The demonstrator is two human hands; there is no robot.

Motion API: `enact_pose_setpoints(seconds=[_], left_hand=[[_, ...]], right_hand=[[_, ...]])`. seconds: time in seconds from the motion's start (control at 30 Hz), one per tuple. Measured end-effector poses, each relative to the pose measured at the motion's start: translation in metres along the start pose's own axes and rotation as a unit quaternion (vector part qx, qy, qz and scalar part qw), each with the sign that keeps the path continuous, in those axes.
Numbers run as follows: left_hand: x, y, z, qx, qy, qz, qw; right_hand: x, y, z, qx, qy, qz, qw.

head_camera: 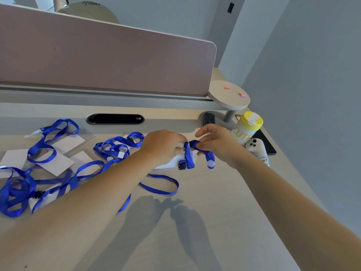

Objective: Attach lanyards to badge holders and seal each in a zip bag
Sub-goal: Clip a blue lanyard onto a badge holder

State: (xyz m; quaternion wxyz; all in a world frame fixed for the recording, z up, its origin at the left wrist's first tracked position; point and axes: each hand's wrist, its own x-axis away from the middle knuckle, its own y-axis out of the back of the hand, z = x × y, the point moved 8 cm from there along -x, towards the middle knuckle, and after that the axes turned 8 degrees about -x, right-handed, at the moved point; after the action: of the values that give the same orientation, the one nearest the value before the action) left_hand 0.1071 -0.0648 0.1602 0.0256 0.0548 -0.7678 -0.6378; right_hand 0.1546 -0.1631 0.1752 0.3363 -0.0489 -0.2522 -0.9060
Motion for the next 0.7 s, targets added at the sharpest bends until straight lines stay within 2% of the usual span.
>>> enact_pose_setpoints(seconds=[0.2,0.47,0.63,0.7], left_hand=[[-0.003,0.007,0.02,0.123,0.066,-0.038,0.99],[-0.003,0.012,0.027,0.263,0.081,-0.065,0.959],[-0.001,0.016,0.028,0.297,0.069,-0.069,0.95],[0.001,0.015,0.029,0.302,0.062,-0.07,0.949]], right_hand=[[-0.003,-0.004,-0.009,0.008,-0.013,-0.042,0.999],[-0.002,0.0,0.002,0.108,0.058,-0.125,0.985],[0.001,0.001,0.0,0.054,0.096,-0.173,0.979],[-0.001,0.0,-0.004,0.017,0.095,-0.169,0.981]])
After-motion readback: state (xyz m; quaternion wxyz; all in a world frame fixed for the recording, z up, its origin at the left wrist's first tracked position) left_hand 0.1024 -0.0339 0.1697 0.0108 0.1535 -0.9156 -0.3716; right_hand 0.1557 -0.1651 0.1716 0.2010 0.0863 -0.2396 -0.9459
